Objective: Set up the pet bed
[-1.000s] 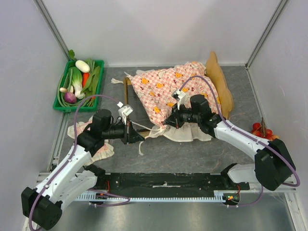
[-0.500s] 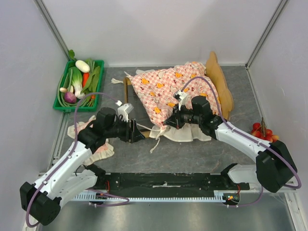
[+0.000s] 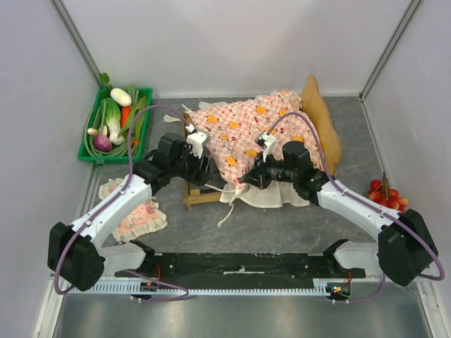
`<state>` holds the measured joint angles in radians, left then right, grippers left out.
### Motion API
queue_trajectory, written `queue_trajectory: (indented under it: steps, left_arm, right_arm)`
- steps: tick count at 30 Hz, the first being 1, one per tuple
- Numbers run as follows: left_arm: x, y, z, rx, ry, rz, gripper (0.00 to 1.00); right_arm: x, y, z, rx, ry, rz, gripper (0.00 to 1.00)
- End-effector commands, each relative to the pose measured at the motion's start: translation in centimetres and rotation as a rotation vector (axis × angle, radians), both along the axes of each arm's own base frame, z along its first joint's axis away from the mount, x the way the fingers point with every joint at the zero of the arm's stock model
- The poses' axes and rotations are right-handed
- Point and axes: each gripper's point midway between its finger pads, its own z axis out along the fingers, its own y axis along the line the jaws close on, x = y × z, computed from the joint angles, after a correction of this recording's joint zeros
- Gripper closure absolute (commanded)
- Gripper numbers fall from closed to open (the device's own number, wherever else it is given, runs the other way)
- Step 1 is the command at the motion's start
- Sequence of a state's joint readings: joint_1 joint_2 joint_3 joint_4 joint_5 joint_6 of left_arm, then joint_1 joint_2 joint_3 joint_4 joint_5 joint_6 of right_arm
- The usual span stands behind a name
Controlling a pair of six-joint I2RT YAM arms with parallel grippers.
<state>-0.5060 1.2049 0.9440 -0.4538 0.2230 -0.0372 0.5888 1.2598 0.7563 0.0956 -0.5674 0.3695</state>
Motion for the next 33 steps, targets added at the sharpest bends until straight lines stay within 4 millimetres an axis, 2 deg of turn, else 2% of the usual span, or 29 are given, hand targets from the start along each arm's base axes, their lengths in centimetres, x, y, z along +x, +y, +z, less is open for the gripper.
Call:
queue_trajectory:
  steps: [1, 4, 5, 13, 16, 22, 33]
  left_arm:
    - [-0.3, -0.5, 2.3, 0.039, -0.193, -0.215, 0.32]
    - [-0.6, -0.6, 2.6, 0.039, -0.275, -0.27, 0.32]
    - [-0.8, -0.6, 3.3, 0.03, -0.317, -0.284, 0.32]
    - [-1.2, -0.7, 1.0, 0.091, -0.315, -0.399, 0.33]
    - [-0.9, -0.9, 0.2, 0.107, -0.307, -0.417, 0.34]
    - [-0.7, -1.1, -1.8, 0.142, -0.257, -0.465, 0.39]
    - [-1.9, -1.1, -3.3, 0.157, -0.22, -0.551, 0.43]
  right_arm:
    - [0.8, 0.5, 2.1, 0.029, -0.077, 0.014, 1.0]
    - [0.9, 0.8, 2.4, 0.044, -0.081, 0.023, 1.0]
    - [0.7, 0.8, 2.3, 0.047, -0.076, 0.03, 1.0]
    - [0.5, 0.8, 2.3, 0.056, -0.08, 0.036, 1.0]
    - [0.3, 0.8, 2.3, 0.061, -0.077, 0.037, 1.0]
    - [0.3, 0.8, 2.5, 0.069, -0.08, 0.035, 1.0]
    - [0.4, 0.9, 2.7, 0.078, -0.084, 0.033, 1.0]
